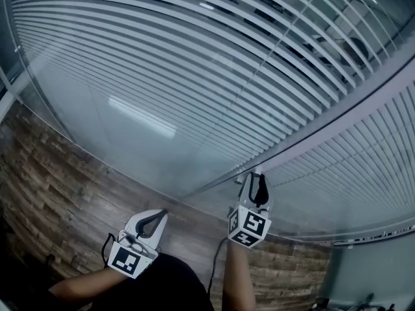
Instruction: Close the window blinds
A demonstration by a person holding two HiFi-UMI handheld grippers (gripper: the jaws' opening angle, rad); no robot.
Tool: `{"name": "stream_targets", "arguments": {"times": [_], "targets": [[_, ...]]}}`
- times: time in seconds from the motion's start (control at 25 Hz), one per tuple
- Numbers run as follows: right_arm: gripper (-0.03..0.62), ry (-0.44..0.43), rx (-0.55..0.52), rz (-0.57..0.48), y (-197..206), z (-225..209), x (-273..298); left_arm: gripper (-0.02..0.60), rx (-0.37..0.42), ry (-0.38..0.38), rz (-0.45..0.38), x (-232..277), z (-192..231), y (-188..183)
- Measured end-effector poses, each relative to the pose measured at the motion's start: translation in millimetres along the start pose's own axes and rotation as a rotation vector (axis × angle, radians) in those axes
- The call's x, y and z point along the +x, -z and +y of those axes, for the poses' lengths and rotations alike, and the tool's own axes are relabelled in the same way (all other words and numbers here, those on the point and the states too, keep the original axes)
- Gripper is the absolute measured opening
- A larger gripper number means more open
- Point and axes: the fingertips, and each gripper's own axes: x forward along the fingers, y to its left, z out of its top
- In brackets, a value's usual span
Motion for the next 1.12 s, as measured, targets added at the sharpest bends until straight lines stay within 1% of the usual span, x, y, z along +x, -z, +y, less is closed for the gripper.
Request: {"name": "stream_targets", "arguments": {"times": [0.16, 0.2, 0.36, 0.48, 0.56, 0.76, 0.84, 0.92, 1.0, 1.12], "targets": [[0.129, 0.008, -0.001, -0.002, 1, 0, 3, -0.002, -0.002, -0.011, 0.0, -2, 5, 0], [0.129, 0.01, -0.018, -0.001, 1, 1, 4, -0.002, -0.003, -0.013, 0.0, -3, 6, 1], [0.129, 0.015, -0.165, 0.011, 1, 6, 3, -0.002, -0.007, -0.019, -0.002, -8, 10, 1], [0.129, 0.004, -0.184, 0.02, 1, 7, 1, -0.002, -0.015, -0.019, -0.007, -10, 11, 1], [0.129, 0.001, -0.215, 0.024, 1, 10, -1, -0.002, -0.011, -0.013, -0.013, -12, 10, 0], [0.129, 0.004, -0.423, 0.028, 6, 8, 4, -0.002, 0.005, 0.016, -0.014, -5, 2, -1], [0.129, 0.005, -0.462, 0.025, 5, 9, 4, -0.002, -0.001, 0.029, -0.011, -7, -1, -1], [0.129, 0.006, -0.464, 0.029, 3, 7, 0, -0.002, -0.014, 0.044, -0.009, -11, -4, -2], [0.132, 0.007, -0.44, 0.035, 3, 5, 1, -0.002, -0.029, 0.052, -0.002, -12, -4, -2], [0.133, 0.011, -0.347, 0.048, 6, 9, 12, -0.002, -0.047, 0.052, 0.006, -12, 12, 4]]}}
